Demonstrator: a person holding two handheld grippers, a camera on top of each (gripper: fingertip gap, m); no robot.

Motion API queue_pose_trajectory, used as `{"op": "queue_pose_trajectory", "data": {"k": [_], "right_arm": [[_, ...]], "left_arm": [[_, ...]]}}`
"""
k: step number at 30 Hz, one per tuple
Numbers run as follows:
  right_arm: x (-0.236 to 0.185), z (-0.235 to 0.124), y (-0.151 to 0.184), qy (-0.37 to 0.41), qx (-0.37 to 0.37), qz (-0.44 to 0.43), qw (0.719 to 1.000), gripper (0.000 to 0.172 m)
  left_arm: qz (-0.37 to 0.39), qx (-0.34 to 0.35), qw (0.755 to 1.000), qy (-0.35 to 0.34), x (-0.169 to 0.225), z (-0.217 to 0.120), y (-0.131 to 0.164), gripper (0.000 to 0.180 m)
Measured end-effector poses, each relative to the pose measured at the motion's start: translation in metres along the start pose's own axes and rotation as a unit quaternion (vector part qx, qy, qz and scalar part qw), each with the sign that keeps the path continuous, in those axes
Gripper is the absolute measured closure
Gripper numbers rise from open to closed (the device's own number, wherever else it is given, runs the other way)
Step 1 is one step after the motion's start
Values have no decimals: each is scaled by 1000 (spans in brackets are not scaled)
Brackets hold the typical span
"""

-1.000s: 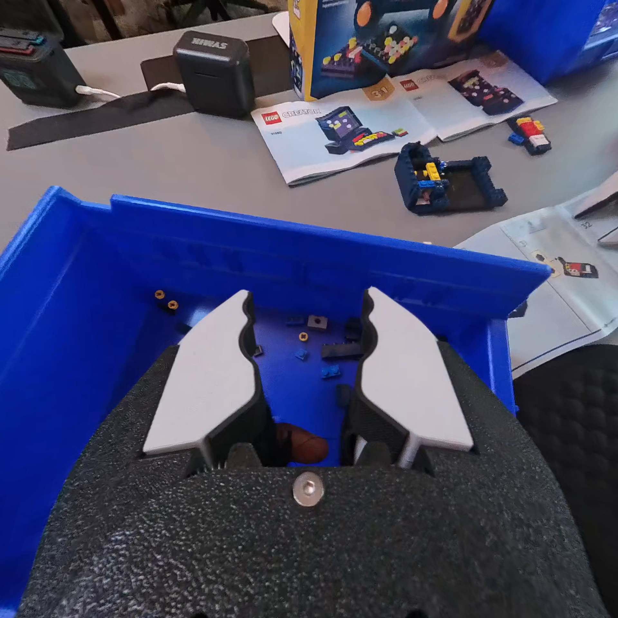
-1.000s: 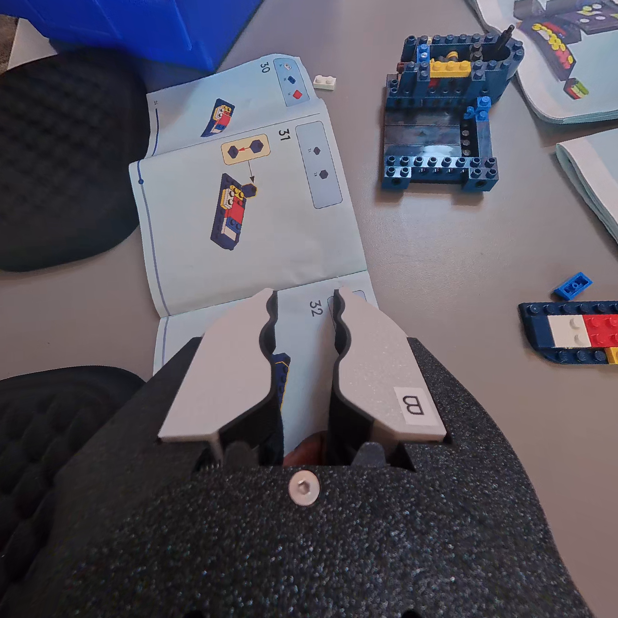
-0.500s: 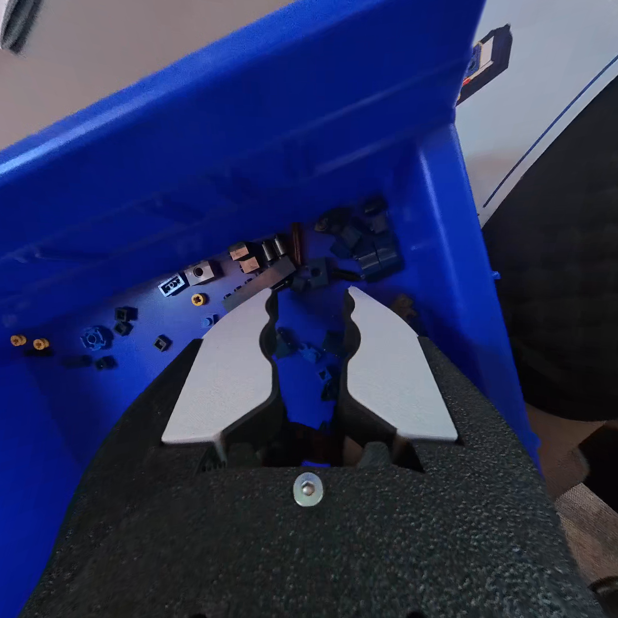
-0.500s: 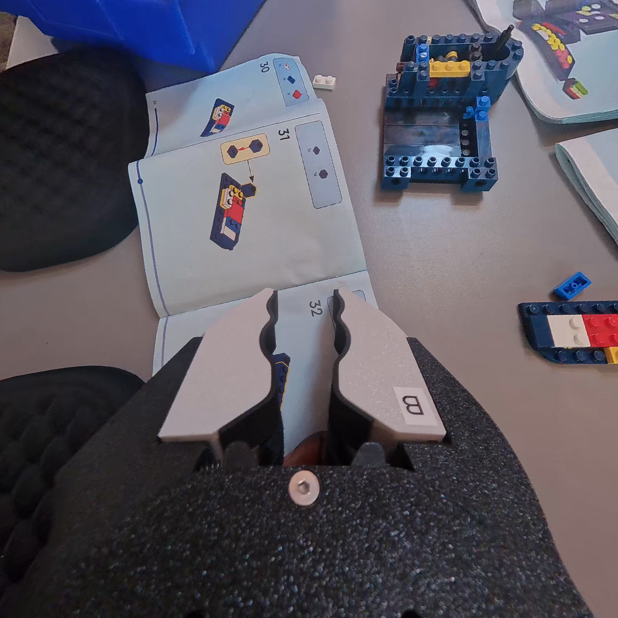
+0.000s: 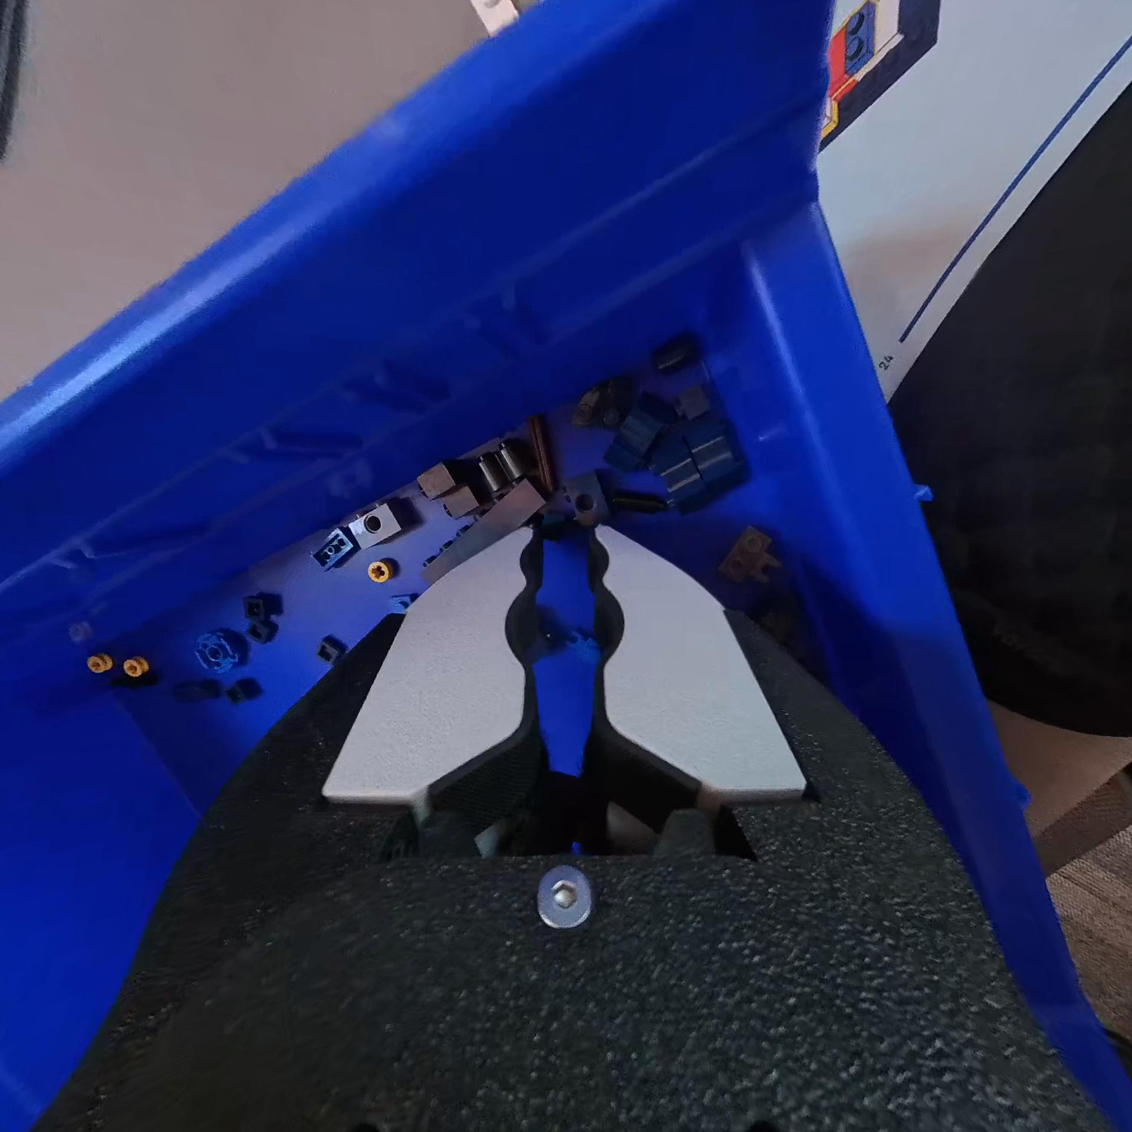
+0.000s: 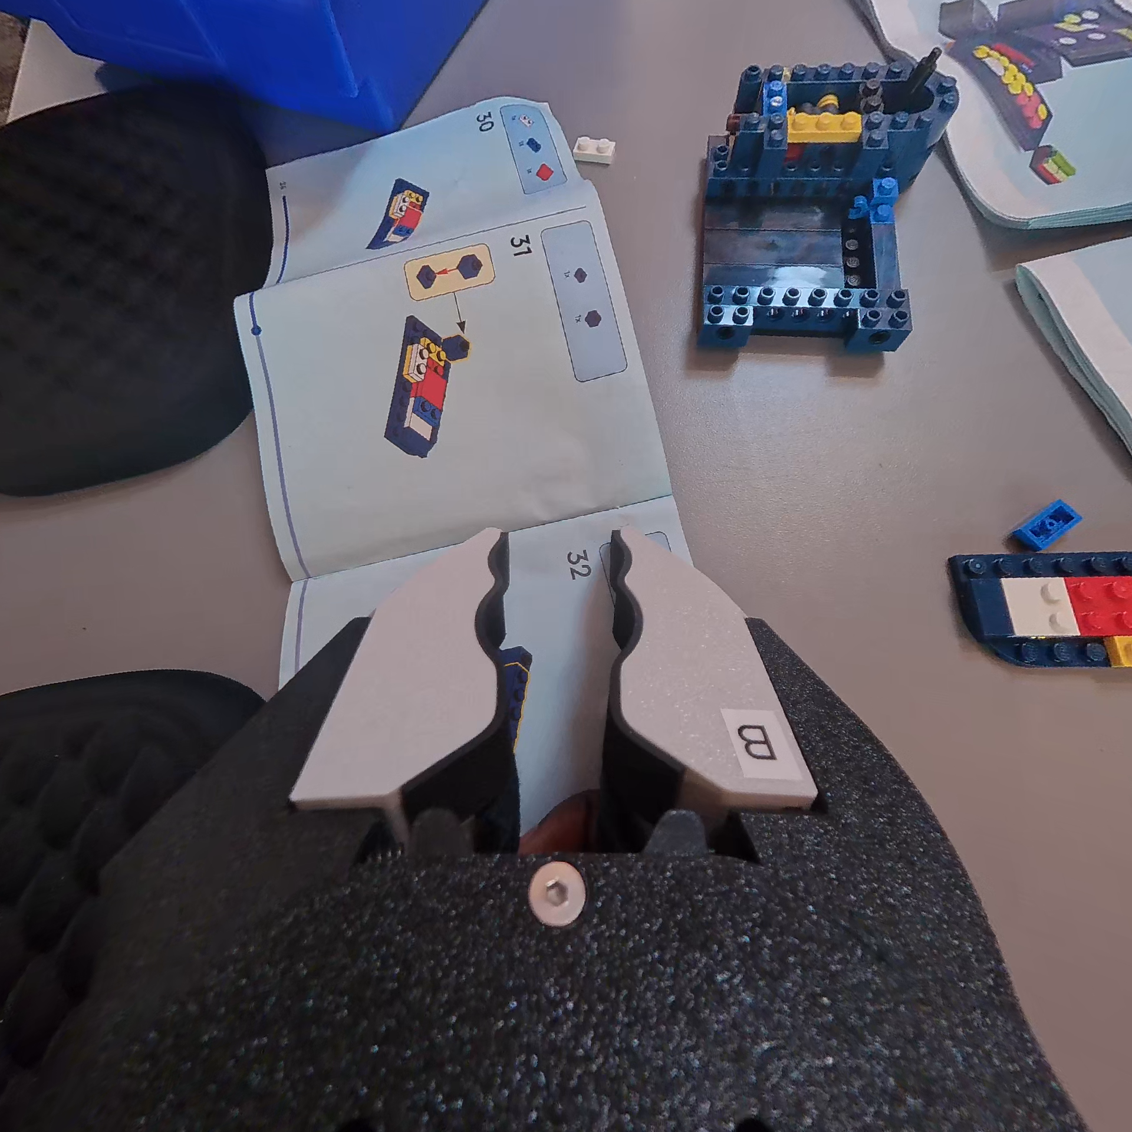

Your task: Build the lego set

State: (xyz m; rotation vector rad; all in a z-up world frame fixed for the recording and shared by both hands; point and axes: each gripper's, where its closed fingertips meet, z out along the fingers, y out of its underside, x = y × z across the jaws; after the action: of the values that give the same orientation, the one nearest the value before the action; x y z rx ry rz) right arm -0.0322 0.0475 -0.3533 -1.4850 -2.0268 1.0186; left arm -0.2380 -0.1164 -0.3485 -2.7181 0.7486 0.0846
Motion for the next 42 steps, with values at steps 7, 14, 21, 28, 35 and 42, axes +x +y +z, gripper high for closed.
{"op": "queue_pose_trajectory", "data": {"k": [7, 14, 21, 28, 35, 42], "right_arm": [[0, 0, 0, 0, 0, 0, 1000, 140], [0, 0, 0, -1, 0, 1, 1000, 140], [-3, -14, -36, 25, 100, -51, 993, 134], [-96, -63, -153, 103, 401, -263, 871, 163], [-127, -39, -164, 90, 397, -291, 866, 151], [-125, -33, -159, 95, 377, -300, 871, 164]], "left_arm": [[21, 3, 1000, -3, -3, 1, 0, 167], [39, 7, 999, -17, -6, 1, 1, 172], [-114, 261, 958, -16, -10, -70, -64, 172], [-310, 472, 744, 357, 86, -136, -150, 172], [-312, 449, 727, 415, 114, -127, -161, 172], [-291, 441, 743, 411, 121, -123, -164, 172]]}}
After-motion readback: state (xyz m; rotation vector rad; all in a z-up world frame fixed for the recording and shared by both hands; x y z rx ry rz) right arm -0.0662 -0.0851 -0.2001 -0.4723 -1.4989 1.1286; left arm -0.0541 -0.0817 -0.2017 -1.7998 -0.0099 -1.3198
